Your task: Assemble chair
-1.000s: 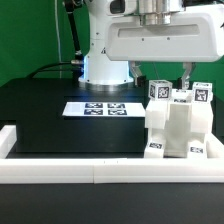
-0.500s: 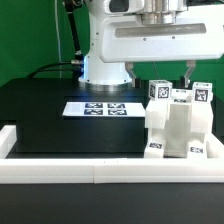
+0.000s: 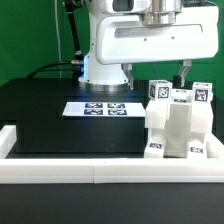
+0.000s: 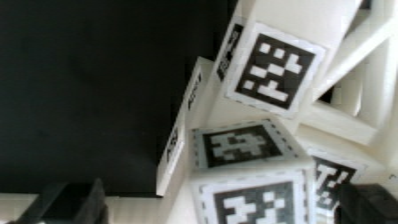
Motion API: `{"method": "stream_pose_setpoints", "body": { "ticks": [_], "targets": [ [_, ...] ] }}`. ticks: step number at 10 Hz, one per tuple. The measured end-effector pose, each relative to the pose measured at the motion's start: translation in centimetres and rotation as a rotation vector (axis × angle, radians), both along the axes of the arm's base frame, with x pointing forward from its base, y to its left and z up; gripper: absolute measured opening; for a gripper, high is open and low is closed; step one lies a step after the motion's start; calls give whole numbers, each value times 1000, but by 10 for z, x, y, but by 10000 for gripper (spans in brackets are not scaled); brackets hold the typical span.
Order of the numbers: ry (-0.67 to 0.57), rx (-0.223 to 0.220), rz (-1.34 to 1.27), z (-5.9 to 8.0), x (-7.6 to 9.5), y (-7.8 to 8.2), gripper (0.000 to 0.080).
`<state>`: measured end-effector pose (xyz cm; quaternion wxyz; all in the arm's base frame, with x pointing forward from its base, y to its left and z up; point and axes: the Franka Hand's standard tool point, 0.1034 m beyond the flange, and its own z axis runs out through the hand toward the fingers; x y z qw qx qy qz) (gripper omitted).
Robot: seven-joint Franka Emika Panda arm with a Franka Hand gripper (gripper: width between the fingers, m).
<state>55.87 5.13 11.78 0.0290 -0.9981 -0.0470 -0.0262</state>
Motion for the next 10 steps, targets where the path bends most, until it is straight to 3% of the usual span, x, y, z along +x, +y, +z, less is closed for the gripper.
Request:
{"method": "stream_pose_setpoints", "body": {
  "ticks": [2,3,5,10],
  "targets": [
    [0,0,-5,0,0,0,376],
    [2,2,-36,0,0,0,283],
    [4,4,-73,0,0,0,284],
    [34,27,-514,0,-1,4,284]
  ]
}}
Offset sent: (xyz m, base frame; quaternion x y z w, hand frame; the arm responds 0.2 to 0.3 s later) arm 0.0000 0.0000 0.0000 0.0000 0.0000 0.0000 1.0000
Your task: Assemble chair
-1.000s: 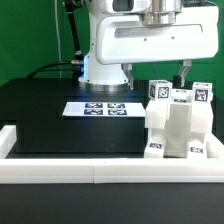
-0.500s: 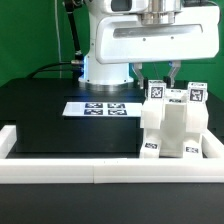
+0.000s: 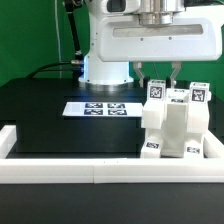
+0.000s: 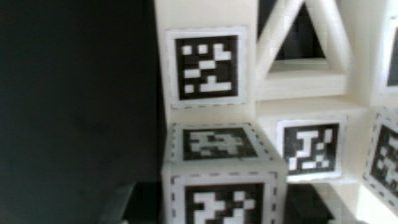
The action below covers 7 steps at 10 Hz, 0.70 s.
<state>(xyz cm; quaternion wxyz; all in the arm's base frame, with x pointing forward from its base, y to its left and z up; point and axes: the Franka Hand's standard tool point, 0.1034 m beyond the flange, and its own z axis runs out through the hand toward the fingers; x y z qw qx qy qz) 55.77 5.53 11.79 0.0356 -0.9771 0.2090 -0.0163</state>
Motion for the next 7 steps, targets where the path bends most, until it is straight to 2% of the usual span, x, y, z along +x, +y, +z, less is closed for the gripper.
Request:
{"method": "stream_pose_setpoints", "body": {
  "ticks": [7],
  "targets": [
    [49,19,-274,1,-7,7,285]
  ]
}}
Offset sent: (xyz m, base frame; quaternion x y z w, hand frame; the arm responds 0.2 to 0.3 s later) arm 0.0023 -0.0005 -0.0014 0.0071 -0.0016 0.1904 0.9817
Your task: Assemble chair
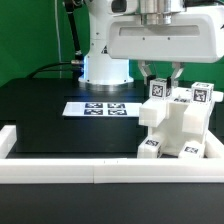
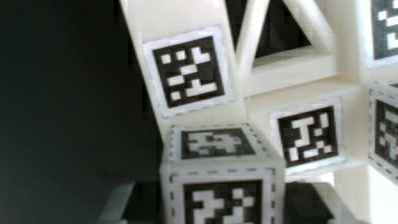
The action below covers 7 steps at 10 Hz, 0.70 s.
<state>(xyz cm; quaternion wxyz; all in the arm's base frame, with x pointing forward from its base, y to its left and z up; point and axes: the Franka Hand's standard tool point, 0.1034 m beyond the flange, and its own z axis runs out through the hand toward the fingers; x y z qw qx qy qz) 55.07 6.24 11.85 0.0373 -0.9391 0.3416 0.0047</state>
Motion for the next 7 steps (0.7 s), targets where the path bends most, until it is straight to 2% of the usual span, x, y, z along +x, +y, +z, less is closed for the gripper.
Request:
{"method": "stream_pose_setpoints", "body": {
  "ticks": [1,3,4,5,7],
  "targets": [
    [1,-1,2,-1,0,0,285],
    [2,-1,2,-1,0,0,574],
    [2,-1,2,-2,0,0,574],
    [3,-2,2,-2,0,0,635],
    [3,-2,2,-2,-1,0,647]
  ]
}}
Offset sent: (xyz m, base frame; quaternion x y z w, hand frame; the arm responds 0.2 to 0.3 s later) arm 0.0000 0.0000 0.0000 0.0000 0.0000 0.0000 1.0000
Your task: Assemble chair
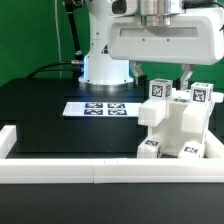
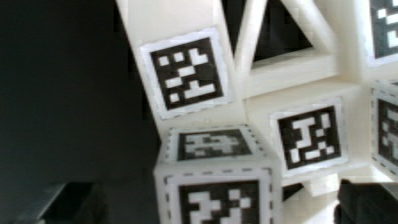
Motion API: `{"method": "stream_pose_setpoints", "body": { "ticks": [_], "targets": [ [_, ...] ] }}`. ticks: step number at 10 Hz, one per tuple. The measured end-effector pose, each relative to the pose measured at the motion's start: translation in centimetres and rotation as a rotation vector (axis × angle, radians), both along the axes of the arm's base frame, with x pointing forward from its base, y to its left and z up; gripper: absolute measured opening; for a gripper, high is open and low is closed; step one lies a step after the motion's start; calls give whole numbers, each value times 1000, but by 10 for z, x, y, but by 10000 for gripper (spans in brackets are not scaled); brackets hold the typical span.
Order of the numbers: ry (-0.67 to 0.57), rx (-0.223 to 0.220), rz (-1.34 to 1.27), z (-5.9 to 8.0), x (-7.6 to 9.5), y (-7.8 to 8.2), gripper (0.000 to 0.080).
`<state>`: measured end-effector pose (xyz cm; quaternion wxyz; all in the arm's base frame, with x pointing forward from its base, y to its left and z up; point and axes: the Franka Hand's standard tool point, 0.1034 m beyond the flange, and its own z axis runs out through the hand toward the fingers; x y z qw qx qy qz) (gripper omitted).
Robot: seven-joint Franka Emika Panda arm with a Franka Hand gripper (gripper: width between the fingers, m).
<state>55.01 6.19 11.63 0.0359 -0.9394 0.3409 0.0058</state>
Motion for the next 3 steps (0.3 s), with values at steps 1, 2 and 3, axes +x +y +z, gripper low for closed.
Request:
{"method": "stream_pose_setpoints", "body": {
  "ticks": [1,2,3],
  "targets": [
    [0,0,0,0,0,0,647],
    [0,0,0,0,0,0,649],
    [0,0,0,0,0,0,649]
  ]
}}
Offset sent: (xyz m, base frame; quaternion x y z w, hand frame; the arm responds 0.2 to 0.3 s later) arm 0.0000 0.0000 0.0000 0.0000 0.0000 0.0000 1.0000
